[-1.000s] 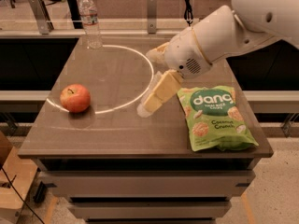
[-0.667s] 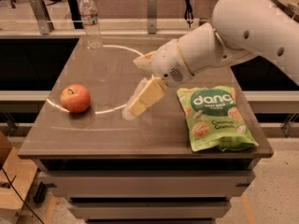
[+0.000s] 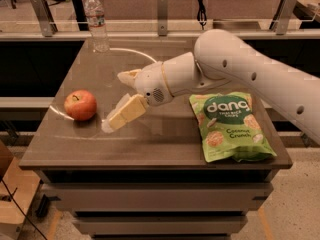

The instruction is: Move apple near water bottle

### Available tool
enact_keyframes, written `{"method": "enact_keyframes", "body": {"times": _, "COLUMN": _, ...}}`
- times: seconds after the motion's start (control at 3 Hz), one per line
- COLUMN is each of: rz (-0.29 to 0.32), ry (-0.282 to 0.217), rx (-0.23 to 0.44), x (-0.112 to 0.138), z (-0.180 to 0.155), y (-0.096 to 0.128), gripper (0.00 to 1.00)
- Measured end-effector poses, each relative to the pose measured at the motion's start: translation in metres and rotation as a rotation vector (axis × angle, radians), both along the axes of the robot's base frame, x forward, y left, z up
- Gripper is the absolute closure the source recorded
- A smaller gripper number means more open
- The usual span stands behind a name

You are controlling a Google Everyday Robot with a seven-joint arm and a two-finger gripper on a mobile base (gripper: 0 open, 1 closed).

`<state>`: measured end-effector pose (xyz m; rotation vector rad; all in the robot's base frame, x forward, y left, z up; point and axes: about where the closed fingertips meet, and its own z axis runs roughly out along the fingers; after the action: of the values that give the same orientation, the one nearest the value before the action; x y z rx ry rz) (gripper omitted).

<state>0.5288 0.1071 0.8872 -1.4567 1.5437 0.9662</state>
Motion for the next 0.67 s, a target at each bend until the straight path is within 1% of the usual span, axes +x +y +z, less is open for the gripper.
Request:
{"method": "enact_keyframes", "body": {"times": 0.33, "rz": 0.02, "ry": 0.002, "rx": 0.065, "x": 0.003, "z": -0.013, "y": 0.032, "gripper": 0.0}}
{"method": "enact_keyframes", "body": {"times": 0.67, "rz": 0.053, "ry": -0.005, "rx": 0.107, "x": 0.004, "z": -0.02, "y": 0.06, "gripper": 0.0}}
